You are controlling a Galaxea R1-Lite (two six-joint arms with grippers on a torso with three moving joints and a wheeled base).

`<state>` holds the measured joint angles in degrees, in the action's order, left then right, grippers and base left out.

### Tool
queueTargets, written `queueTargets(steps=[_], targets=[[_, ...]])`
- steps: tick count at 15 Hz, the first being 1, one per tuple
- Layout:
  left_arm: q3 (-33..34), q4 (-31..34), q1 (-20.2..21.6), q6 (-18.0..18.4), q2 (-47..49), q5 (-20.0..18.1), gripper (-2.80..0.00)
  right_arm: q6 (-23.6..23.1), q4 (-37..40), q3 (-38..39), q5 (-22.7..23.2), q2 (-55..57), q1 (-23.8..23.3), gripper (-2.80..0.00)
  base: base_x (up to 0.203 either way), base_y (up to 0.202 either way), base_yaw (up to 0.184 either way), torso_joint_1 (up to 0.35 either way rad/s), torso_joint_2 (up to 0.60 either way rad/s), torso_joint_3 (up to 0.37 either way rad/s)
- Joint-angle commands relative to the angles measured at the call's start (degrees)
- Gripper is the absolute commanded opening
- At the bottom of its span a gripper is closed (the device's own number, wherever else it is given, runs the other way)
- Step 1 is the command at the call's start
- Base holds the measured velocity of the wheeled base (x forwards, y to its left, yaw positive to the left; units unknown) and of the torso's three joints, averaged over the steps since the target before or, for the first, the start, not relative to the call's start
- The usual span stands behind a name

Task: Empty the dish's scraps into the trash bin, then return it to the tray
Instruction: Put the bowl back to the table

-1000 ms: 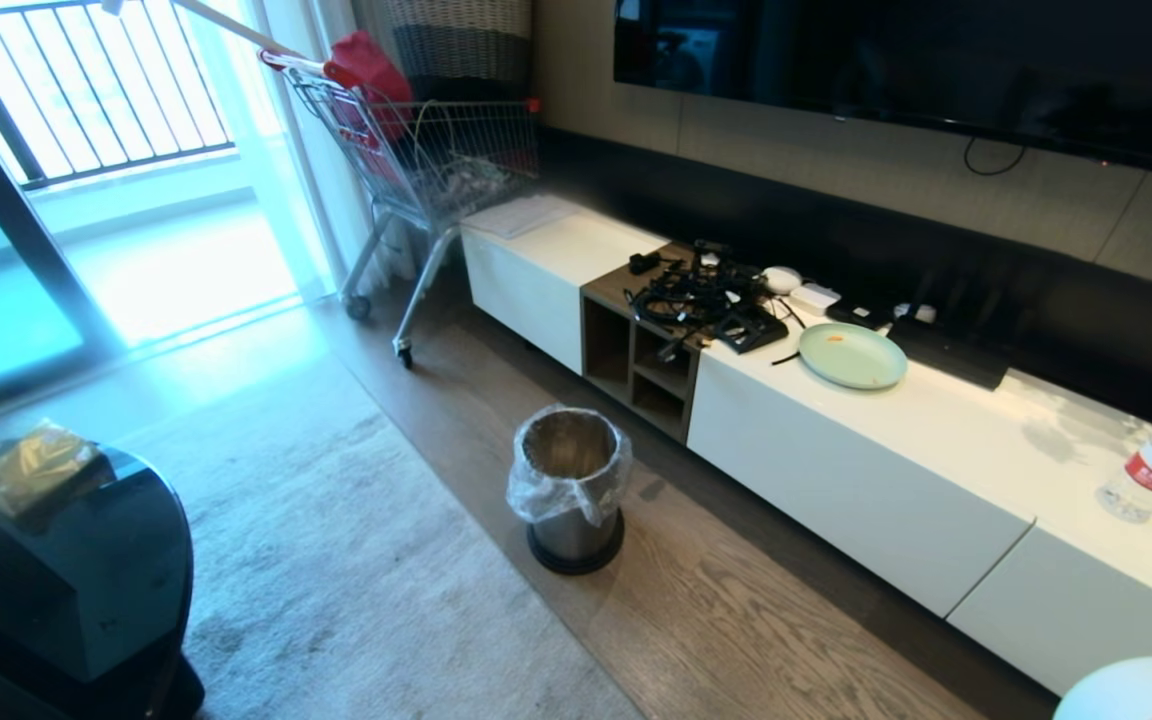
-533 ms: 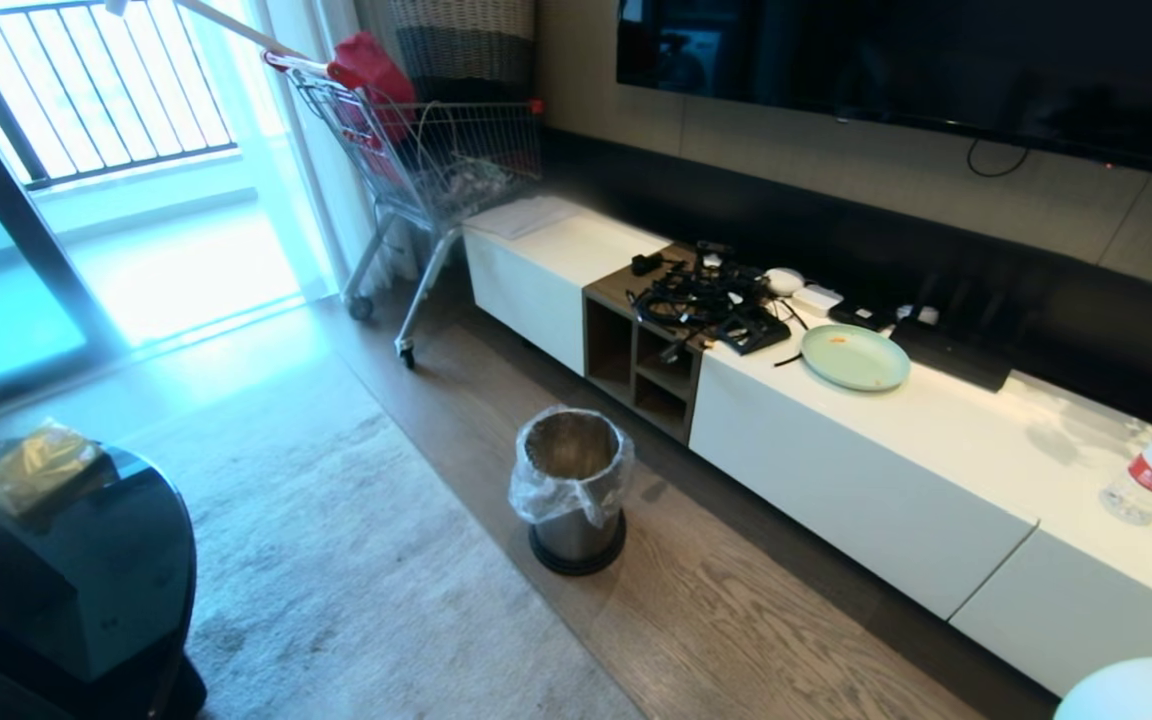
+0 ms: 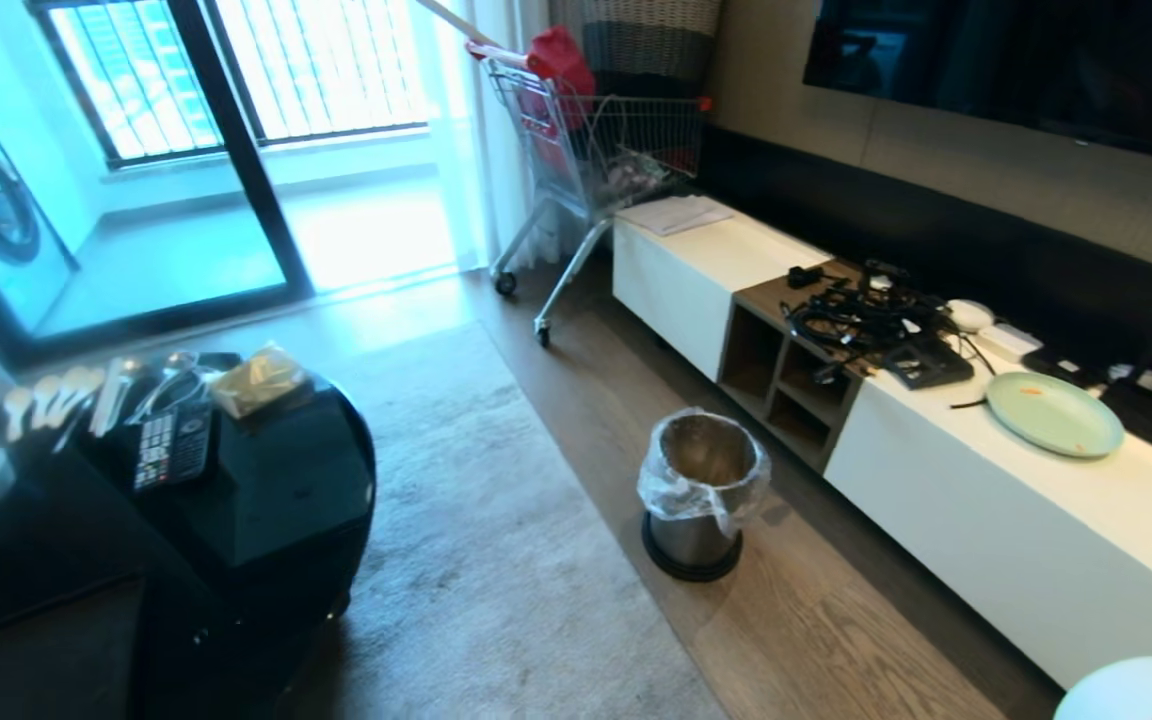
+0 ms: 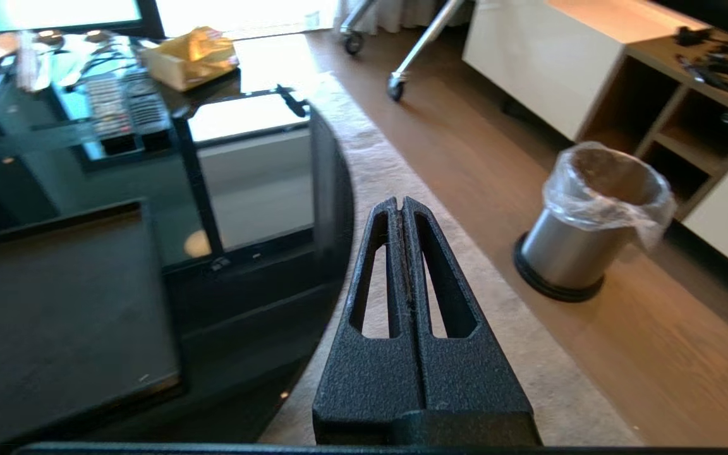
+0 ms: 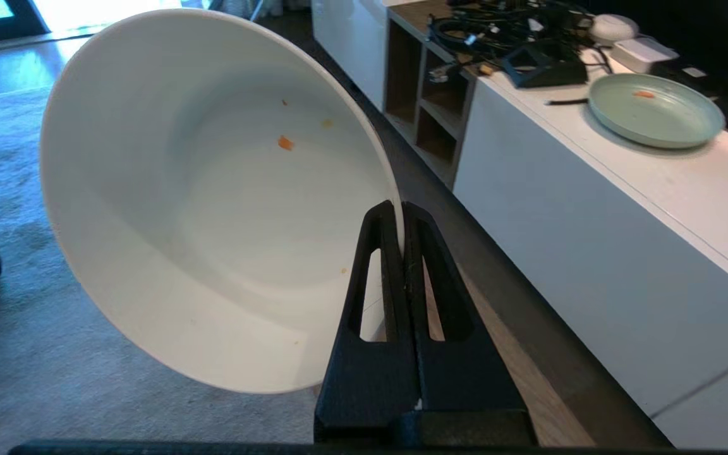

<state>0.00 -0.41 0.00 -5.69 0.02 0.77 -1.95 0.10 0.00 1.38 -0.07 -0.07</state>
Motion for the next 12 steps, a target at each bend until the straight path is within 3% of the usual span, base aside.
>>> queueTargets(steps=[1,12], targets=[[0.00,-0.02,0.00,-0.08,0.06,0.02,-2.80,0.02,-0.01,0.00,0.03,0.07,-0.01,-2.80,0.000,-0.010,0.170,0.007,0.00,0.007],[0.00,-0.02,0.00,-0.02,0.06,0.02,-2.80,0.02,-0.10,0.00,0.03,0.07,-0.01,-2.80,-0.001,-0.009,0.168,0.003,0.00,0.003]])
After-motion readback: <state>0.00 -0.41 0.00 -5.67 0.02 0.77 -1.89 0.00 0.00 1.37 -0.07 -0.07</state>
